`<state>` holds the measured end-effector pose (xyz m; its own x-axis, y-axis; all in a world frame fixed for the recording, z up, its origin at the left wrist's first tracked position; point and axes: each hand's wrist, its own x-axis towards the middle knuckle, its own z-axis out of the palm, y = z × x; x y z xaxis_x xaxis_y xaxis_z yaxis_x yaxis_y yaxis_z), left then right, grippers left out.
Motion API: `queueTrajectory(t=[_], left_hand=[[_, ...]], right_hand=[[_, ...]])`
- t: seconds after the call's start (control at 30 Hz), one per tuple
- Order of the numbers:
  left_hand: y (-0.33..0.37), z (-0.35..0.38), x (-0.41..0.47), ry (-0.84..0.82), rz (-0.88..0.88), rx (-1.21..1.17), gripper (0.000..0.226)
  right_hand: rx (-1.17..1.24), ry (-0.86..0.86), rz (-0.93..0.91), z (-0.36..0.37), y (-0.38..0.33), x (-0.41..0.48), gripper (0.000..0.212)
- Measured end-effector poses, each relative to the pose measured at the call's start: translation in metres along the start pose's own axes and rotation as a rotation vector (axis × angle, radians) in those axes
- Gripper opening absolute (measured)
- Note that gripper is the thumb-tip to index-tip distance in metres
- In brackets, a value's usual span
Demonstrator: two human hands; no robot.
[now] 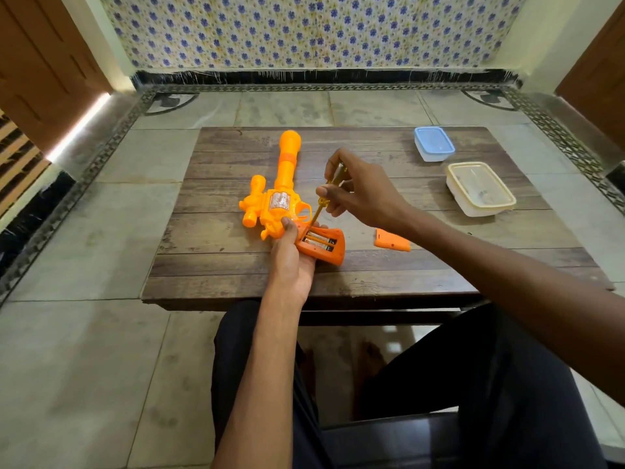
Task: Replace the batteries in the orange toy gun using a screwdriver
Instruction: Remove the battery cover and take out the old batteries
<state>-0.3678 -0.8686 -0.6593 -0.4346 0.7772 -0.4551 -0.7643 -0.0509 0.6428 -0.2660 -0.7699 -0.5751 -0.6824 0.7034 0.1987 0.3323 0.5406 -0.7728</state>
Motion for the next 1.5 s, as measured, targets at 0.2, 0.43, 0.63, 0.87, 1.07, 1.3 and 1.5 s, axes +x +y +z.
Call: queueTrajectory(t=[0.2, 0.43, 0.63, 0.87, 1.07, 1.3, 1.5], left_hand=[[-0.001, -0.003, 0.002, -0.023, 0.030, -0.007, 0.053], [0.001, -0.005, 0.003, -0.062, 0.041, -0.010, 0.047], [0.001, -0.003, 0.000, -0.068, 0.060, 0.014, 0.046], [0.002, -0.005, 0.001, -0.088, 0.056, 0.017, 0.049], [0.003, -0.006, 0.000, -0.092, 0.044, 0.010, 0.060], [0.003, -0.005, 0.002, -0.106, 0.071, 0.046, 0.049], [0.002, -0.004, 0.000, -0.075, 0.052, 0.008, 0.058]], right_hand=[[-0.140, -0.182, 0.010, 0.002, -0.013, 0.038, 0.026], [-0.231, -0.399, 0.027, 0.010, -0.024, 0.072, 0.025], [-0.311, -0.486, 0.056, 0.015, -0.024, 0.085, 0.027], [-0.311, -0.526, 0.039, 0.024, -0.025, 0.091, 0.030], [-0.372, -0.671, 0.054, 0.035, -0.030, 0.090, 0.033], [-0.197, -0.466, -0.003, 0.011, -0.022, 0.080, 0.022], [-0.092, -0.255, -0.114, 0.000, -0.009, 0.057, 0.020]])
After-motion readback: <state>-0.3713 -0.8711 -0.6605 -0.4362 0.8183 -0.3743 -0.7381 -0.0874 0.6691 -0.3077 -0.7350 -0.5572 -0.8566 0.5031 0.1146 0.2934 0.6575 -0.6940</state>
